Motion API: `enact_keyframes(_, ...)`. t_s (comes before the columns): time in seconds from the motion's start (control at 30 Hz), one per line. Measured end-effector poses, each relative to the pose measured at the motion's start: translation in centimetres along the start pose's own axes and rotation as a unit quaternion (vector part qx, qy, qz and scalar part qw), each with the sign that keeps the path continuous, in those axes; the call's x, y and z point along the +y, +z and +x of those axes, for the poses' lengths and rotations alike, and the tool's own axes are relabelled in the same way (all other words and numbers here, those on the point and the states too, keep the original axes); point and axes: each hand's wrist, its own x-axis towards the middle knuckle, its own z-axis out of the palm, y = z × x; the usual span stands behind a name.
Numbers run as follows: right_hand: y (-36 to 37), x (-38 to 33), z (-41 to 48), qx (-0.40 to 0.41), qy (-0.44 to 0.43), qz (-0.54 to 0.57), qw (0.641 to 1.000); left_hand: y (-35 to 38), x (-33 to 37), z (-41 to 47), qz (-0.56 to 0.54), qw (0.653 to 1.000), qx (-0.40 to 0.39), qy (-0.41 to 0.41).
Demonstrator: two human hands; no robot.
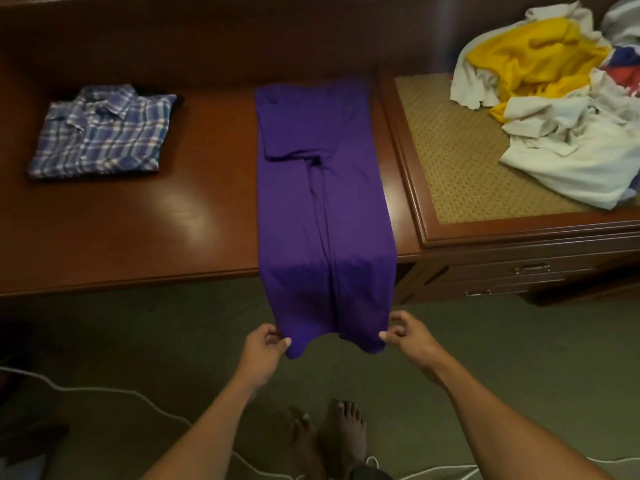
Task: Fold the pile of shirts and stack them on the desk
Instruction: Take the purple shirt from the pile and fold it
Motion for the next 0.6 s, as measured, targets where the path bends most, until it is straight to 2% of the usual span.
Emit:
enact_keyframes(0.17, -0.3, -0.5, -3.7, 0.006, -0.01, -0.039, 0.999, -1.5, 1.0, -4.4, 0.002, 1.0, -0.022, 0.002)
enact_keyframes(0.27, -0.4, -1.2, -6.2, 0.022, -0.017, 0.002, 1.0, -2.7, 2.3, -7.1, -0.004, 1.0, -0.006, -0.009)
enact_keyframes(0.4, -0.4, -4.4, -8.7, 0.049, -0.023, 0.017, 0.998, -4.1, 5.1, -10.1, -0.052, 0.997, 0.064, -0.016)
enact_keyframes(0.6, -1.8, -10.7, -10.8, 0.101, -0.046, 0.061, 0.992, -5.4, 11.0, -12.4, -0.185, 0.98, 0.059, -0.034)
